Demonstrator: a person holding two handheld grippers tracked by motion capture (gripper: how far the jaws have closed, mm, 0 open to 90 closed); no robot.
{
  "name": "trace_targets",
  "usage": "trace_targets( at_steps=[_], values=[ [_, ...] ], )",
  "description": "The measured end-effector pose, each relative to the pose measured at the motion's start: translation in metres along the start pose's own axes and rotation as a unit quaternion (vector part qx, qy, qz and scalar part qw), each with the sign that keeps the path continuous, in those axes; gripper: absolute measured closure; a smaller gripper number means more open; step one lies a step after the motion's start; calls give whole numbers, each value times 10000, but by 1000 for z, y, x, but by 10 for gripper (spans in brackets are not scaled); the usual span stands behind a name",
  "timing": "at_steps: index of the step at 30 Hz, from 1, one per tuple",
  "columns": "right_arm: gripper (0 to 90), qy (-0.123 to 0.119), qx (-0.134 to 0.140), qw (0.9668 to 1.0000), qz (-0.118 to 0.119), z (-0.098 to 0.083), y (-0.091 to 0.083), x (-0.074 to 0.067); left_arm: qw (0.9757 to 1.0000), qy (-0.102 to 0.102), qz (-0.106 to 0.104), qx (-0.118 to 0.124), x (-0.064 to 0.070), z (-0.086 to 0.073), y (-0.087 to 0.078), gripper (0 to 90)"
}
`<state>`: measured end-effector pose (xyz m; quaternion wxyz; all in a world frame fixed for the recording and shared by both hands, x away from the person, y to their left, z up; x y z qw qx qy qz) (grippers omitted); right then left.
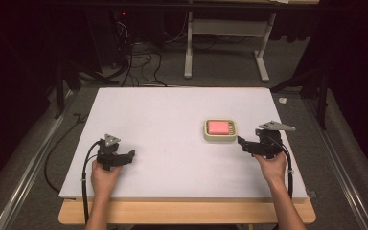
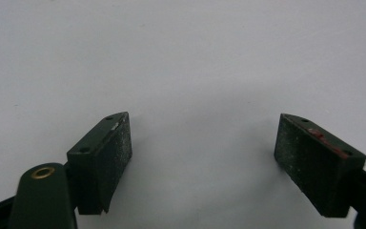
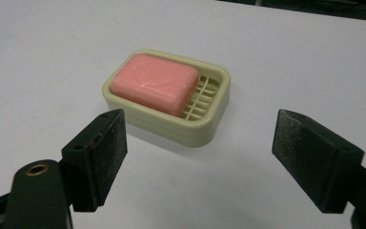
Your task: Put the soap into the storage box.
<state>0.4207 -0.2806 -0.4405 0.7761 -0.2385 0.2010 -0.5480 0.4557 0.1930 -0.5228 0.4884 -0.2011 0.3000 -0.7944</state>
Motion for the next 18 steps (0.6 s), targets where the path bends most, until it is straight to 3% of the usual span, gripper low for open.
trace_targets(
  at_steps=[18],
  values=[
    [206, 116, -108, 9999, -18, -22, 5, 4, 10000, 1, 1, 0, 0, 0, 0, 208]
  ],
)
Point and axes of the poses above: each handheld gripper's, and its own axes: y roughly forward along the jaws, z roughly out of its top, x roughly to its right, the point moved 5 cm from there along y, roughly forward along the jaws, and after that the axes turned 1 degree about -z, right-handed, at the moved point
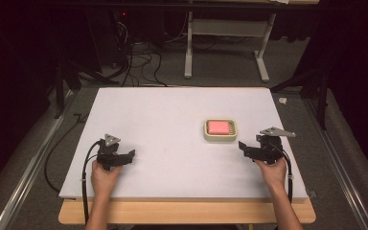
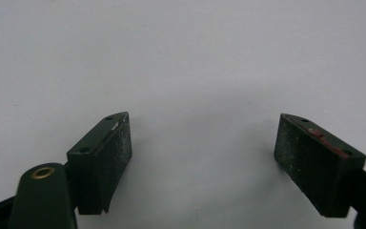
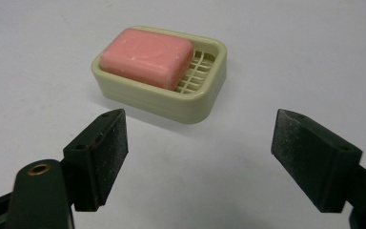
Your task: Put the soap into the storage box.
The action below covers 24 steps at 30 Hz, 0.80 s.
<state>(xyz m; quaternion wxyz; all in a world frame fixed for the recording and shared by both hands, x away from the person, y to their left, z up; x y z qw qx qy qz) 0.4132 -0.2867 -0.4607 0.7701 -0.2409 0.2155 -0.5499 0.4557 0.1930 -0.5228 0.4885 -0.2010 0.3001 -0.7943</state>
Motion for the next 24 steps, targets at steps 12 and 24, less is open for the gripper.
trace_targets(
  at_steps=[12, 24],
  values=[
    [212, 18, -139, 9999, 20, -13, 10, 0, 10000, 1, 0, -2, 0, 0, 0, 207],
    [213, -19, -285, 9996, -68, -23, 19, 1, 10000, 0, 1, -1, 0, 0, 0, 207]
  ],
)
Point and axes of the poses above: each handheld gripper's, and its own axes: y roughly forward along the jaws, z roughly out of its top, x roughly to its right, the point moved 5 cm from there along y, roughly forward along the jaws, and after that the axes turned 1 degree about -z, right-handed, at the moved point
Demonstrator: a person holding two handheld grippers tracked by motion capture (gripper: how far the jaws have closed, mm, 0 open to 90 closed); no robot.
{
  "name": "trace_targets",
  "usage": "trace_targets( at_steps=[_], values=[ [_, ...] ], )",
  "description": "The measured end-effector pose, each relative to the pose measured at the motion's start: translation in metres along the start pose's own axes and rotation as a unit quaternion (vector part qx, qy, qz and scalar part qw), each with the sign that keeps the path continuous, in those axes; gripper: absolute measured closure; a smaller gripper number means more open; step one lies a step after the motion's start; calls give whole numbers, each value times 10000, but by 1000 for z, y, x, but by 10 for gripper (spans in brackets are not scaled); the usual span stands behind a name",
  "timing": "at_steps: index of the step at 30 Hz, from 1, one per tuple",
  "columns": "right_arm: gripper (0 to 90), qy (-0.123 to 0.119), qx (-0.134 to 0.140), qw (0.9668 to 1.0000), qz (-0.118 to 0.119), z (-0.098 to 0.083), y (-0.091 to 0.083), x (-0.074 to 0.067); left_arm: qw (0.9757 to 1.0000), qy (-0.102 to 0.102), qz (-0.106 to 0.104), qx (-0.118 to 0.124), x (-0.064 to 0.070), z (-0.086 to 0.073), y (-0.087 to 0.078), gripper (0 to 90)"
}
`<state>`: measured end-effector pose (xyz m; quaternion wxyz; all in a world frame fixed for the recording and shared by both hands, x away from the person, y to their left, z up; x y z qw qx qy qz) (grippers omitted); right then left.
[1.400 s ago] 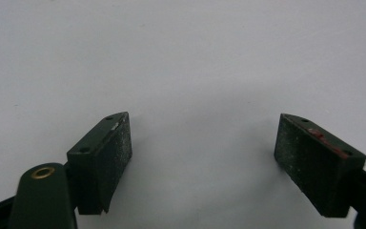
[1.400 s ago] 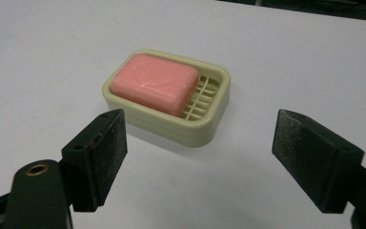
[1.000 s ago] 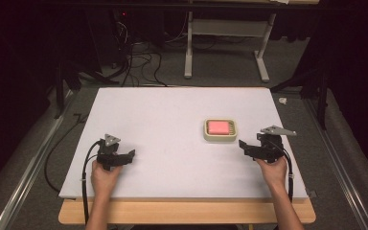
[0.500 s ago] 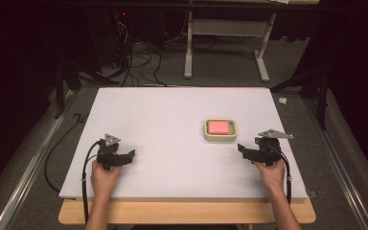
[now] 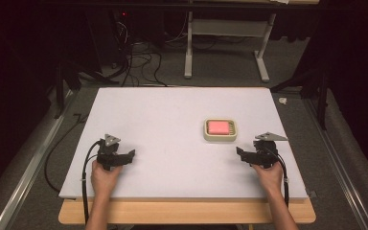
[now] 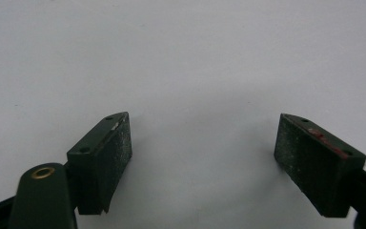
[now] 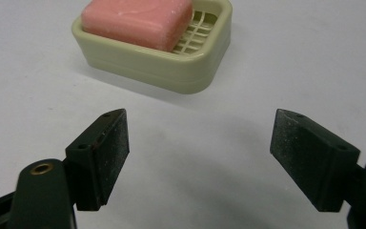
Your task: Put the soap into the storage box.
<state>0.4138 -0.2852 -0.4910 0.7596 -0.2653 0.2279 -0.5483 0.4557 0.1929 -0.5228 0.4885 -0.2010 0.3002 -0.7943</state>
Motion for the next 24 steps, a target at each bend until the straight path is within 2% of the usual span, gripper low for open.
trace_targets(
  at_steps=[1, 16, 24],
  values=[
    [214, -51, -37, 9999, -87, -1, 2, 0, 10000, -1, 0, 0, 0, 0, 0, 207],
    [207, -278, -346, 9984, -357, -19, 19, -1, 10000, 1, 0, -1, 0, 0, 0, 207],
    [206, -250, -345, 9985, -341, -19, 19, -1, 10000, -2, -4, -7, 0, 0, 0, 208]
  ],
)
Point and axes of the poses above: each handheld gripper's, and its own axes: y roughly forward along the jaws, z roughly out of its top, x roughly to its right, the point moved 5 cm from there along y, roughly forward along the jaws, and after that the axes turned 1 degree about -z, right-handed, at the moved point
